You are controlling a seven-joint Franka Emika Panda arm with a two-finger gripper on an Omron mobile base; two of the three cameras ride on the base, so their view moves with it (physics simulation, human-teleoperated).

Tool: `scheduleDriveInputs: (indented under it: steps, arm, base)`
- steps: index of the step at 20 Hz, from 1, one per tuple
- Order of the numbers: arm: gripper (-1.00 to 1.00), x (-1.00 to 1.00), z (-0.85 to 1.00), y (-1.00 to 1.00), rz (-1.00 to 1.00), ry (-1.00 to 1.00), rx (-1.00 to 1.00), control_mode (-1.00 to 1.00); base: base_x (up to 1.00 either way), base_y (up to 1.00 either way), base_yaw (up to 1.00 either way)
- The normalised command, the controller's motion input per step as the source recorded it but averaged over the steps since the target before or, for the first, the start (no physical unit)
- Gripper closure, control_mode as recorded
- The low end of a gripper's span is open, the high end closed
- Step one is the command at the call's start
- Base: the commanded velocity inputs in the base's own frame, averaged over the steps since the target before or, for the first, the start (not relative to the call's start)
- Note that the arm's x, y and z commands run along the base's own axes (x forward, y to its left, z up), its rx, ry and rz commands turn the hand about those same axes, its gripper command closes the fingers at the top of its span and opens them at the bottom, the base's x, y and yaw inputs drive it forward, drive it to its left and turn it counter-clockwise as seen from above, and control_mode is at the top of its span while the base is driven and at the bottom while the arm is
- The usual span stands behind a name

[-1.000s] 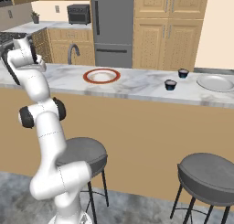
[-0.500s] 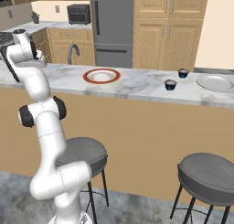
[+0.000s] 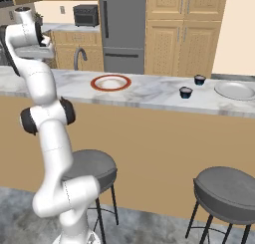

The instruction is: Place two yogurt containers on each plate.

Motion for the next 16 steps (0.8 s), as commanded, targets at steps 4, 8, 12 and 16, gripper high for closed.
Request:
scheduleDriveInputs:
  steps: [4, 8, 12, 16]
  arm:
    - [1.0, -1.0, 0.06, -1.0, 0.0, -0.14, 0.05, -1.0]
    - [1.0, -0.9, -0.2, -1.0, 0.0, -0.14, 0.03, -1.0]
    - [1.0, -0.5, -0.66, -1.0, 0.0, -0.11, 0.04, -1.0]
    - [1.0, -0.04, -1.0, -1.0, 0.0, -0.08, 0.05, -1.0]
  base:
    - [0.0, 0.0, 0.0]
    - [0.0, 0.0, 0.0]
    - [0.0, 0.0, 0.0]
    - [0.0, 0.0, 0.0]
